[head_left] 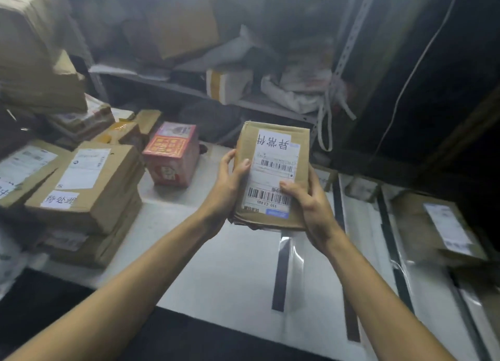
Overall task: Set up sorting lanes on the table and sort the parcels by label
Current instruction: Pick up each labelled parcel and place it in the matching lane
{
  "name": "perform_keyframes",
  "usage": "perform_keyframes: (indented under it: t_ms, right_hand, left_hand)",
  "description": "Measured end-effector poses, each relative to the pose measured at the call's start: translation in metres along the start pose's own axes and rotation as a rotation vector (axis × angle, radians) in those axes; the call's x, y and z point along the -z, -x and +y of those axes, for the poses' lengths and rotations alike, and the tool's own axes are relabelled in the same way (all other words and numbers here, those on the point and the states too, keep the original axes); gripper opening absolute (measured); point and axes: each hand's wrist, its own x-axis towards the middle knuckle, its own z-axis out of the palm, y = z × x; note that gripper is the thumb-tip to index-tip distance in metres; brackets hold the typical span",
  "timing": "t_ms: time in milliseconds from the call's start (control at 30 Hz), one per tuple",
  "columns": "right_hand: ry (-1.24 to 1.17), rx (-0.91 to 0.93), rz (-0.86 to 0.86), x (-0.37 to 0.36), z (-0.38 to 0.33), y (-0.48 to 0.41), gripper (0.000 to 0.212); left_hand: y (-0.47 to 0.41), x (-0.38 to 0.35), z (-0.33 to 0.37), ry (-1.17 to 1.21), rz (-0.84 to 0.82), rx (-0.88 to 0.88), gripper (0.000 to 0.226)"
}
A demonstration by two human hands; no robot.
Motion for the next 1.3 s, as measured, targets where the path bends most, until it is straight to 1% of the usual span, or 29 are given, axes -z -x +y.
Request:
perform_keyframes:
  t_ms: [67, 133, 167, 267, 333, 400, 433, 500, 533, 567, 600, 633, 700, 767, 833, 900, 933, 967, 1000, 1067, 1133, 1200, 1233, 1300]
  right_hand:
    - [0.017, 0.011, 0.014, 0.025, -0.003, 0.011, 0.069]
    - [0.033, 0.029, 0.035, 0.052, -0.006, 0.022, 0.069]
    - [0.046, 0.037, 0.038, 0.065, -0.006, 0.028, 0.069]
    - [0.079, 0.062, 0.038, 0.102, -0.006, 0.042, 0.066]
    - [0.099, 0.058, 0.024, 0.128, -0.008, 0.048, 0.067]
    - [0.117, 0.034, 0.029, 0.155, -0.014, 0.053, 0.068]
    - [0.105, 0.026, 0.053, 0.169, -0.017, 0.055, 0.066]
    - [0.117, 0.058, 0.162, 0.198, -0.025, 0.056, 0.058]
    - [0.178, 0.092, 0.214, 0.212, -0.028, 0.055, 0.056]
    - [0.273, 0.118, 0.224, 0.225, -0.033, 0.054, 0.058]
    - [0.37, 0.117, 0.184, 0.236, -0.038, 0.052, 0.059]
    - [0.445, 0.083, 0.102, 0.246, -0.042, 0.05, 0.058]
    - [0.491, -0.022, -0.113, 0.259, -0.05, 0.045, 0.059]
    - [0.492, -0.104, -0.249, 0.266, -0.053, 0.042, 0.061]
    - [0.493, -0.111, -0.29, 0.27, -0.05, 0.041, 0.062]
    - [0.481, -0.103, -0.26, 0.272, -0.048, 0.039, 0.058]
    - [0.451, -0.109, -0.23, 0.273, -0.048, 0.038, 0.054]
    - [0.411, -0.123, -0.195, 0.275, -0.047, 0.037, 0.051]
    - [0.366, -0.139, -0.159, 0.278, -0.046, 0.036, 0.048]
    - [0.301, -0.177, -0.079, 0.283, -0.042, 0.034, 0.049]
    - [0.223, -0.227, -0.002, 0.287, -0.036, 0.031, 0.051]
    - [0.108, -0.279, 0.062, 0.289, -0.032, 0.029, 0.056]
    - [0.06, -0.294, 0.086, 0.29, -0.03, 0.027, 0.063]
    - [0.011, -0.303, 0.102, 0.289, -0.028, 0.025, 0.075]
  left_hand:
    - [0.008, -0.025, -0.004, 0.015, -0.049, 0.015, 0.05]
    - [0.016, -0.052, -0.009, -0.007, -0.085, 0.018, 0.046]
    - [0.019, -0.066, -0.012, -0.024, -0.091, 0.007, 0.048]
    - [0.023, -0.104, -0.023, -0.053, -0.128, -0.024, 0.069]
    - [0.024, -0.128, -0.029, -0.083, -0.182, -0.022, 0.074]
    - [0.022, -0.149, -0.031, -0.172, -0.251, -0.038, 0.075]
    - [0.021, -0.157, -0.031, -0.221, -0.28, -0.043, 0.073]
    - [0.016, -0.168, -0.027, -0.298, -0.353, -0.014, 0.069]
    - [0.014, -0.172, -0.026, -0.341, -0.409, 0.01, 0.069]
    - [0.012, -0.176, -0.025, -0.402, -0.473, 0.033, 0.07]
    - [0.011, -0.182, -0.024, -0.47, -0.536, 0.053, 0.071]
    - [0.01, -0.187, -0.022, -0.536, -0.585, 0.07, 0.073]
    - [0.009, -0.198, -0.019, -0.652, -0.627, 0.084, 0.075]
    - [0.006, -0.207, -0.018, -0.715, -0.631, 0.085, 0.075]
    - [0.004, -0.211, -0.018, -0.726, -0.644, 0.09, 0.077]
    - [0.0, -0.214, -0.017, -0.721, -0.658, 0.106, 0.078]
    - [-0.002, -0.215, -0.018, -0.735, -0.64, 0.094, 0.077]
    - [-0.004, -0.216, -0.018, -0.755, -0.586, 0.054, 0.074]
    - [-0.007, -0.216, -0.02, -0.771, -0.494, -0.009, 0.072]
    - [-0.015, -0.215, -0.026, -0.735, -0.272, -0.133, 0.077]
    - [-0.024, -0.211, -0.033, -0.659, -0.099, -0.175, 0.085]
    - [-0.031, -0.208, -0.04, -0.577, -0.038, -0.125, 0.093]
    - [-0.034, -0.209, -0.044, -0.514, -0.05, -0.07, 0.097]
    - [-0.037, -0.209, -0.051, -0.357, -0.105, 0.058, 0.094]
